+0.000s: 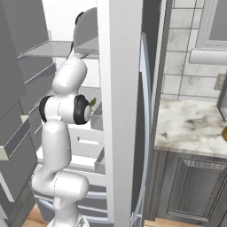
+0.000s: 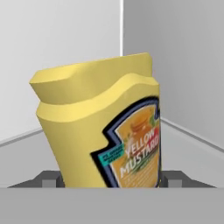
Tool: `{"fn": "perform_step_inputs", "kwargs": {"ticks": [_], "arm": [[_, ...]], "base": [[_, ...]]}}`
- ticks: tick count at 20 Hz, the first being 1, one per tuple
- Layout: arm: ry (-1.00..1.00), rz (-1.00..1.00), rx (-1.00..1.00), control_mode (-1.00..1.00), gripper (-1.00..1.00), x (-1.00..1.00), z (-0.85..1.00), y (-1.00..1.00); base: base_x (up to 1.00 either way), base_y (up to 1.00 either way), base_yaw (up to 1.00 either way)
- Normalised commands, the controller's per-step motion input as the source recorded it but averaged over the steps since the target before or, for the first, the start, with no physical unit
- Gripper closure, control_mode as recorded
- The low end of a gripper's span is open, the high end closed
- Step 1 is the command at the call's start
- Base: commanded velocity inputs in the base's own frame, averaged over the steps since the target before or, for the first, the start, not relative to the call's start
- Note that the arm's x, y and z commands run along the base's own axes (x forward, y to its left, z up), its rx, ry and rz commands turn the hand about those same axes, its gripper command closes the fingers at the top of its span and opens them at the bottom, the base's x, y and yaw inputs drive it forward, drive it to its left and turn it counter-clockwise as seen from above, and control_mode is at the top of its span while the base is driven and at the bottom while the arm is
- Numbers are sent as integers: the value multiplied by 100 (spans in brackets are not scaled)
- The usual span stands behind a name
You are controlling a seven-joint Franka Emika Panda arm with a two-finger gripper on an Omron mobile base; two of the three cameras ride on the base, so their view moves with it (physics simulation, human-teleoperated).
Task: Move the lemon wedge and mustard from the top shelf to the second highest shelf to make space. Then, place the pitcher from the counter on the cleared top shelf.
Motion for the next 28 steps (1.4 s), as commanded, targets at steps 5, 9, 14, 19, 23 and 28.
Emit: {"fn": "perform_step_inputs", "kwargs": {"ticks": [5, 9, 14, 19, 23, 28], "arm": [[-9, 0, 0, -100, 100, -24, -18, 1], [-9, 0, 0, -100, 100, -58, -13, 13], [-6, 0, -3, -100, 100, -89, -5, 19], [-8, 5, -3, -100, 100, -100, -3, 34], [-9, 10, -3, -100, 100, -100, 0, 37], [-6, 13, -2, -100, 100, -100, 0, 30]], "base": [[0, 0, 0], [0, 0, 0], [0, 0, 0], [0, 0, 0], [0, 0, 0], [0, 0, 0]]}}
